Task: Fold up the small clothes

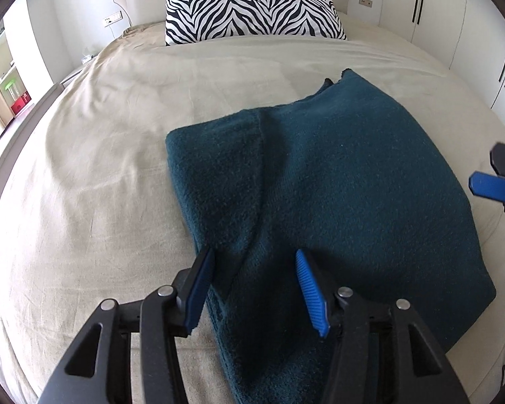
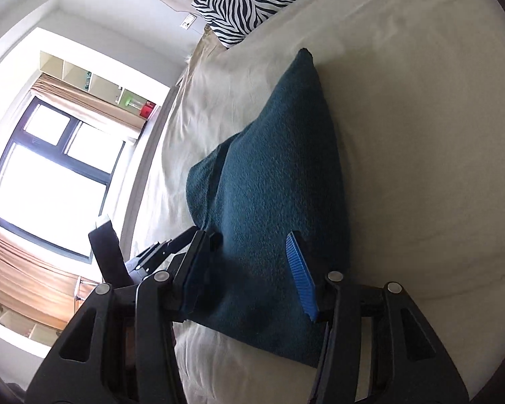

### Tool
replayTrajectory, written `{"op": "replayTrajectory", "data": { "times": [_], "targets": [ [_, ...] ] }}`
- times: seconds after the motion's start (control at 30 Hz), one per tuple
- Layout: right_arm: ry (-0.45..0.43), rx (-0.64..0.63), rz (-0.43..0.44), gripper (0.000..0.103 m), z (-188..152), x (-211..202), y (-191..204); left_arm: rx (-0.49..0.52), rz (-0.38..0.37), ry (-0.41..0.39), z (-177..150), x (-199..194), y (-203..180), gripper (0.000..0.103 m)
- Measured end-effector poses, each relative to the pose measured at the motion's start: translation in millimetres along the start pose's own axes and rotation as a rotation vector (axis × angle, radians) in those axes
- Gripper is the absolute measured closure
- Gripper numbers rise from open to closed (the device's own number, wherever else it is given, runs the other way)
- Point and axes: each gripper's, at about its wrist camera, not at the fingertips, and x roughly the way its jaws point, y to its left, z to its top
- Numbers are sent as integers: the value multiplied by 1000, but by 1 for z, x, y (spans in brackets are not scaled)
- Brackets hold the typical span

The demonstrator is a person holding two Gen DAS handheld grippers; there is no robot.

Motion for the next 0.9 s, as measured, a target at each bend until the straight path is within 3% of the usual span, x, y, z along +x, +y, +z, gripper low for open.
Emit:
{"op": "replayTrajectory", "data": {
  "times": [0.23,0.43,0.53,0.7,0.9],
  "targets": [
    [44,-6,40,56,55,54,24,-14,-26,4,1,3,4,47],
    [52,15,-9,58,79,100,11,-25,-38,1,1,5,8,47],
    [35,21,16,58,78,101,7,-29,-44,-1,0,5,9,47],
    [27,-51,-17,58,62,90,6,-38,-50,-4,-2,5,10,47],
    [-13,12,28,58,37,66,-14,-45,-56,-3,-2,4,12,46]
  ]
}}
